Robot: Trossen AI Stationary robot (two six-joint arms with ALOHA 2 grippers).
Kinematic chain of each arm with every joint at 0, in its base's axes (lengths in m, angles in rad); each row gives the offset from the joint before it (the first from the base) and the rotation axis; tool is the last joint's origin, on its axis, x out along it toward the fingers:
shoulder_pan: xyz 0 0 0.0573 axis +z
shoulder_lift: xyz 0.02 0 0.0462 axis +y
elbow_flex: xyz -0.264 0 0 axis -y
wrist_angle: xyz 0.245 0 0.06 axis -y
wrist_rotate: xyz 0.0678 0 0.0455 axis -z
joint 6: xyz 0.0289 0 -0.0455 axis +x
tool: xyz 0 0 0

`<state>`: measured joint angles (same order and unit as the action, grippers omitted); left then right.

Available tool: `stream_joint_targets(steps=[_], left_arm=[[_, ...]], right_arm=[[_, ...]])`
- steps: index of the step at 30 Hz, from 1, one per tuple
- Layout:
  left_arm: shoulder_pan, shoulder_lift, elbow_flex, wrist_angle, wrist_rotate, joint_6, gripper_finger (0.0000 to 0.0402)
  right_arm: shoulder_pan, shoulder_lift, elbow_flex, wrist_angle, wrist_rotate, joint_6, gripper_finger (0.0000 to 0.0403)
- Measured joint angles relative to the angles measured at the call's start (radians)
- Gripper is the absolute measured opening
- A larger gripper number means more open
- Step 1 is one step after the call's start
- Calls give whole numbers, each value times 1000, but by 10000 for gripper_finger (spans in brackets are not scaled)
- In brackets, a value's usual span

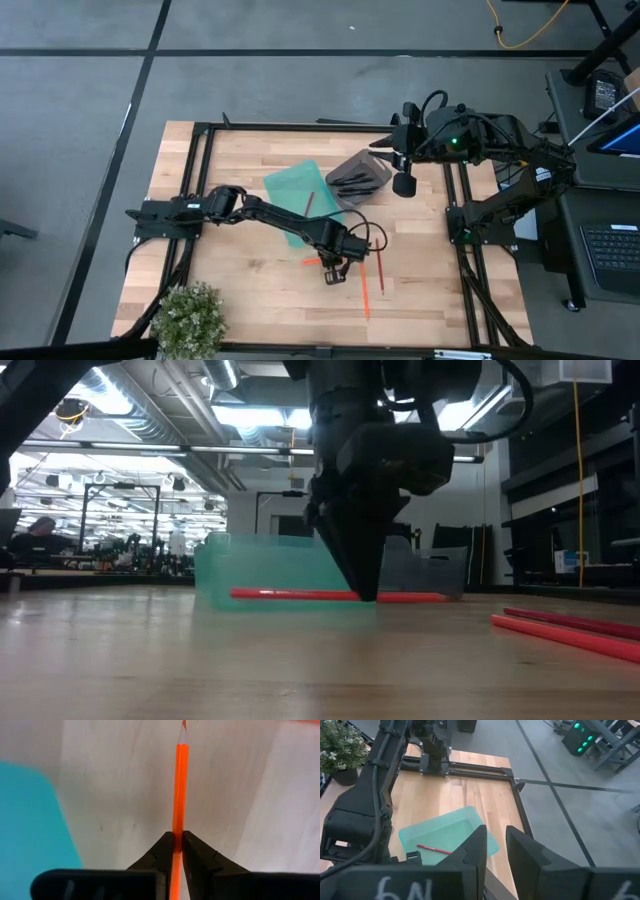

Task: Sort pens & pencils
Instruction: Put the top orange pencil into the light blue bin

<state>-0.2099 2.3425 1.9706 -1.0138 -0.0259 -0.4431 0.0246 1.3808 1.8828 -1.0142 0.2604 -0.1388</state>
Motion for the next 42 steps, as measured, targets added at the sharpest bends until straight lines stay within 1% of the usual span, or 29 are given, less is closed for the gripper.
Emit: stream_joint_targets(steps=[7,14,22,28,32,39,42], left_arm=[[2,-1,1,-7,-9,-1,25],[2,-4,62,-35,-30,0,30],[1,-5,187,-153,-86,-1,22],[2,-5,277,-286,-138,-25,29],[2,-5,324,-390,-173,-34,22],[34,-5,344,-517,-246,-62,25],[64,-5,343,-565,-255,-110,32]], right_arm=[[0,0,0,0,0,0,74],[0,0,0,0,0,0,74],[0,0,0,0,0,5,74],[0,0,0,0,0,6,74],[0,0,0,0,0,6,74],[0,0,0,0,-1,7,74],[0,0,0,-1,-1,7,74]])
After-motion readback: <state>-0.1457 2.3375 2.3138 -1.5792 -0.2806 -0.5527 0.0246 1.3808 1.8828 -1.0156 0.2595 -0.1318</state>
